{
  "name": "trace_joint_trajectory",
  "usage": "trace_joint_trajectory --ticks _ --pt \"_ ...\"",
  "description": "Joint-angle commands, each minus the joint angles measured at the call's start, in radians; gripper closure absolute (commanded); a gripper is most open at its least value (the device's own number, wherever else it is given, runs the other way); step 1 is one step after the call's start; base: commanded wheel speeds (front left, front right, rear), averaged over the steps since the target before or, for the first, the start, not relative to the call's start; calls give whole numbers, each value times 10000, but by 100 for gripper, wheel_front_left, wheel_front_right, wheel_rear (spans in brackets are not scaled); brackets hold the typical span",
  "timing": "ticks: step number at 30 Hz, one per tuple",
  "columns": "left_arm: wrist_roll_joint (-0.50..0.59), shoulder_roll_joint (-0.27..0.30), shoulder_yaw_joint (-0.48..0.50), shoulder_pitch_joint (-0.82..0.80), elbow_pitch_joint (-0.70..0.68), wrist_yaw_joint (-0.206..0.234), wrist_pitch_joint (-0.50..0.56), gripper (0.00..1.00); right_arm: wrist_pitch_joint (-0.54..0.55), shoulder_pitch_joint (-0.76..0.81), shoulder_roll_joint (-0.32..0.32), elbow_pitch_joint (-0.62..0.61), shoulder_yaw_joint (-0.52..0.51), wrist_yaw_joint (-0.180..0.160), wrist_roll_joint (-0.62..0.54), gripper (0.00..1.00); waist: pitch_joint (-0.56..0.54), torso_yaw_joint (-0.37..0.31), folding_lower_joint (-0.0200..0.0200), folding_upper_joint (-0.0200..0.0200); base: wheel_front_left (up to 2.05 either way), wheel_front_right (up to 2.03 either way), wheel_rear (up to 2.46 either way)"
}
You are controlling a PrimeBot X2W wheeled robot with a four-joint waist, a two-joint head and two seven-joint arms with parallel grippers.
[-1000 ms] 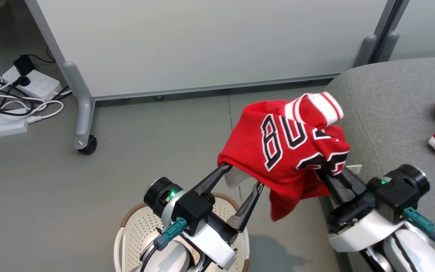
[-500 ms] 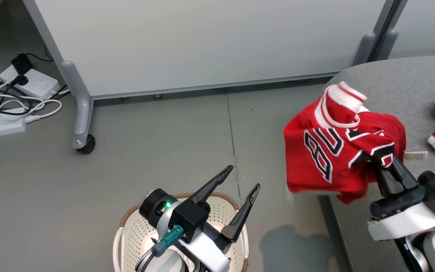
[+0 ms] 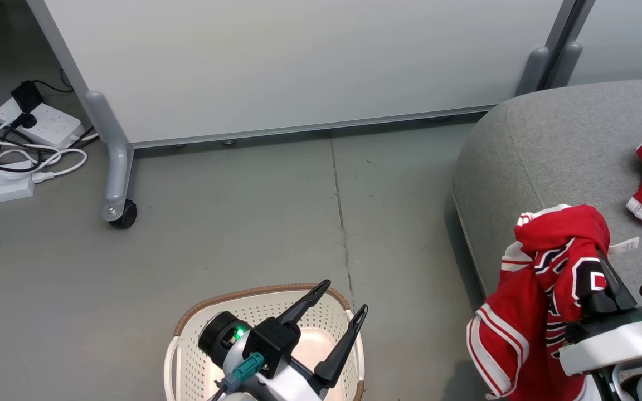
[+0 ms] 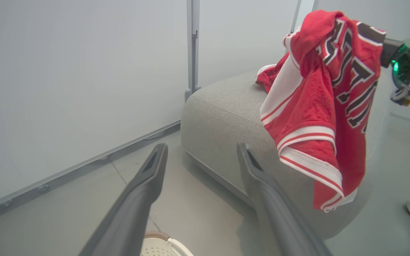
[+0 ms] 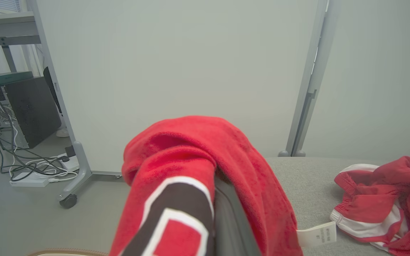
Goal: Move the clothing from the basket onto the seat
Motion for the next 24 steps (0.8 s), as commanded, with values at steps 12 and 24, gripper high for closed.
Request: trace_joint_trajectory --ticks 12,24 --pt "-56 32 121 188 -1 -93 -16 0 -19 142 84 254 -237 1 142 100 -43 13 0 0 0 0 0" --pt "10 29 176 283 -36 -80 -16 0 -19 7 43 134 -278 1 243 100 30 -337 0 0 0 0 0"
